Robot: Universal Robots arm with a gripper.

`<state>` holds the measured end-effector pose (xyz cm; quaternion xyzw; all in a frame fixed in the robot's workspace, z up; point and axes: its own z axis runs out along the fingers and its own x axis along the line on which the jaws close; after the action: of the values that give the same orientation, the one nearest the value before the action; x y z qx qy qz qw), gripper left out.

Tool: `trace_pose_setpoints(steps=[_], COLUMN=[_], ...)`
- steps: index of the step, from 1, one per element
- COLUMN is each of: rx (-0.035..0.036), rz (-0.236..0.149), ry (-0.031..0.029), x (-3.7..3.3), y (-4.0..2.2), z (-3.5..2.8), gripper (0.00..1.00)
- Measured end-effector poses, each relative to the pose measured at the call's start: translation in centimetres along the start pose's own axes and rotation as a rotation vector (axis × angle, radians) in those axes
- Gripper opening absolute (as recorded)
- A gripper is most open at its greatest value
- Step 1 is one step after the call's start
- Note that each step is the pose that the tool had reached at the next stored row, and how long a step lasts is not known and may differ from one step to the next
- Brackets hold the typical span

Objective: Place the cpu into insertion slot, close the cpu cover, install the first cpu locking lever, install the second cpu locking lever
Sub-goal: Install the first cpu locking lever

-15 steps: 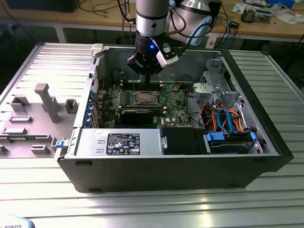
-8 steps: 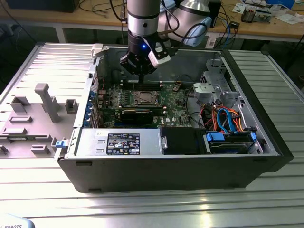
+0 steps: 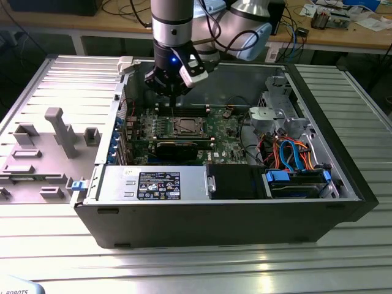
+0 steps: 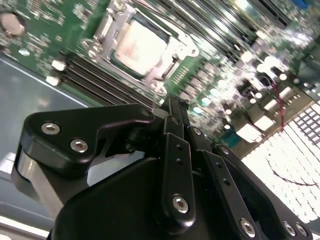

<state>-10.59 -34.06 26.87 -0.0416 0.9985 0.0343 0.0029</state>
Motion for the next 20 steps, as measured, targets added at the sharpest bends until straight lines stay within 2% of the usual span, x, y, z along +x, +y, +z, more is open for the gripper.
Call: trace_pose_setpoints(steps=[2,4,6,11,14,17,20], rx=[0.0000,0.0000,0.0000,-0.0002,0.0000,0.0006,0.0061], rz=[0.002,0.002,0.002,0.002,0.002,0.002,0.001], ry=[-0.0006,-0.0008,-0.0008,-0.0009,-0.0010,-0.0034,-0.0092], x=[0.48,1.08,1.20,1.10,1.04,0.82,0.22], y=[0.10,0.44,0.63,1.88,2.33,2.43,2.44], z=[0.18,0.33,0.41,0.84,0.94,0.98,1.02], gripper=[0.11,0.11,0.11,0.11,0.11,0.11,0.11])
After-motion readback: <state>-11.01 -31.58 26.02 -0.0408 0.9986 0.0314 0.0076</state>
